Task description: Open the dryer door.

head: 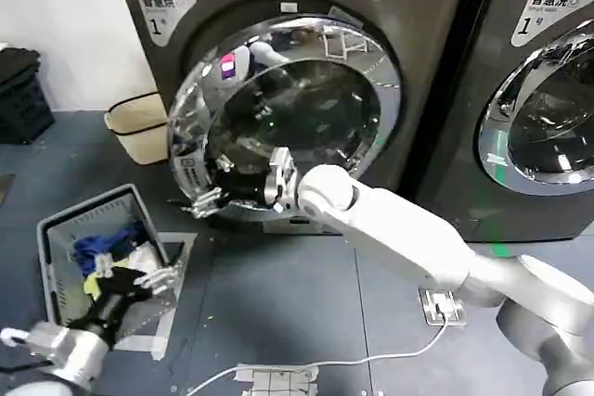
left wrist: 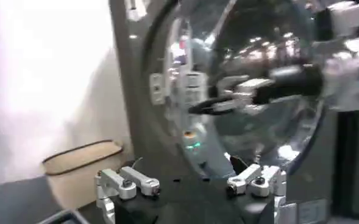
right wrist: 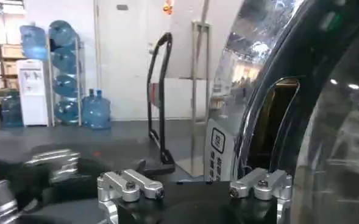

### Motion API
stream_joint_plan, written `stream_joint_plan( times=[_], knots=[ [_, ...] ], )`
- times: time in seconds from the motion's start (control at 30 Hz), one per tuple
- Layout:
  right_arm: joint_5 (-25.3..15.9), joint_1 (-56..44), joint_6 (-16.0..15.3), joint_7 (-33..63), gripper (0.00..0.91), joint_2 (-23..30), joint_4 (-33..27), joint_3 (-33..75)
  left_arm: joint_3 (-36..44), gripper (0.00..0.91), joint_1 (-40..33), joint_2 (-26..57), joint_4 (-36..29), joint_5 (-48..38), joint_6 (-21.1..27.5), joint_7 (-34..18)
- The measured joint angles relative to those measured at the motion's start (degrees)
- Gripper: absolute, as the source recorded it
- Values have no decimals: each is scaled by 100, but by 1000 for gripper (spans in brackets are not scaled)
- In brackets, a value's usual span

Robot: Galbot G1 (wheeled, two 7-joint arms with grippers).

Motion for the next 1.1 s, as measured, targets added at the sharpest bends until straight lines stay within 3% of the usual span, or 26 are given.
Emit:
stream_joint_plan(
  times=[0.43, 0.8, 1.1],
  knots=[
    [116, -84, -41, -291, 907, -625, 839, -99, -739, 907, -591, 682, 468, -1120, 155, 255],
    [15, -196, -47, -953, 907, -1022, 1124, -56, -422, 907, -1207, 1577, 992, -1538, -95, 533],
    [-291, -446, 142, -1580, 907, -1462, 1392, 70, 115, 907, -1529, 2110, 1283, -1815, -424, 636]
  ],
)
